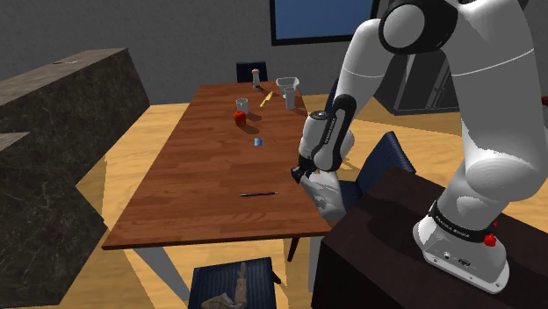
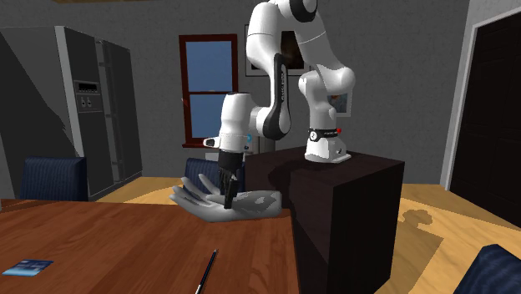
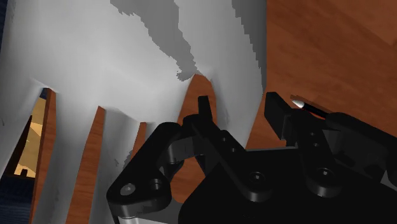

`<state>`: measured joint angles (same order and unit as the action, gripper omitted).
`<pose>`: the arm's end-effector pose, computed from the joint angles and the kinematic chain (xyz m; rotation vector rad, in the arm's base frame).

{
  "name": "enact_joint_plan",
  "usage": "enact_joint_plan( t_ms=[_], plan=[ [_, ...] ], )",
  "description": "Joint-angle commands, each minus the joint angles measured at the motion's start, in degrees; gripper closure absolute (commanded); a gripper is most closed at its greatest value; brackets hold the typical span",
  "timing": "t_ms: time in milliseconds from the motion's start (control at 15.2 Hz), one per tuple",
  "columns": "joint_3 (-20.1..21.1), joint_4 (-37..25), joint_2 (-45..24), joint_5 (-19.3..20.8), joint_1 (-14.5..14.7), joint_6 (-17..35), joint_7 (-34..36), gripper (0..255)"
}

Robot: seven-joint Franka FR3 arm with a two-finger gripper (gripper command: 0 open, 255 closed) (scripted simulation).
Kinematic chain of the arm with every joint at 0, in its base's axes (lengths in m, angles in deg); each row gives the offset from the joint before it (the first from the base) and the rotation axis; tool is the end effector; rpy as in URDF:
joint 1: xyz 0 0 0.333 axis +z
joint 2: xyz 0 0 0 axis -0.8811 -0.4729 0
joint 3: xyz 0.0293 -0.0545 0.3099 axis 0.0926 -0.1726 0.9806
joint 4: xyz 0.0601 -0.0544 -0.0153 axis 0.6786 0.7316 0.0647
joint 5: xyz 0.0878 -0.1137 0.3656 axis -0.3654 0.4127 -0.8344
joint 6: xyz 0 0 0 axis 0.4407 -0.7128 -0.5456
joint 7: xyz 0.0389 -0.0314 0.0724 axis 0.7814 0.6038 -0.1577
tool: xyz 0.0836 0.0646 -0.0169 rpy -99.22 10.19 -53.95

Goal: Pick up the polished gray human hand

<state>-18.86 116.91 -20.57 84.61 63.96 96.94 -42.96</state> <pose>0.4791 0.0372 0.1005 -3.0800 0.3167 -0.2685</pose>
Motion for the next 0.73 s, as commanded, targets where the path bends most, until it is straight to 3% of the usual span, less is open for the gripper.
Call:
enact_joint_plan(
  t_ms=[0,660],
  plan=[
    [-0.05,-0.12,-0.15,0.00,-0.02,-0.11,-0.02,255],
    [2.72,2.93,9.12,-0.62,-2.62,-6.43,-0.86,255]
  ],
)
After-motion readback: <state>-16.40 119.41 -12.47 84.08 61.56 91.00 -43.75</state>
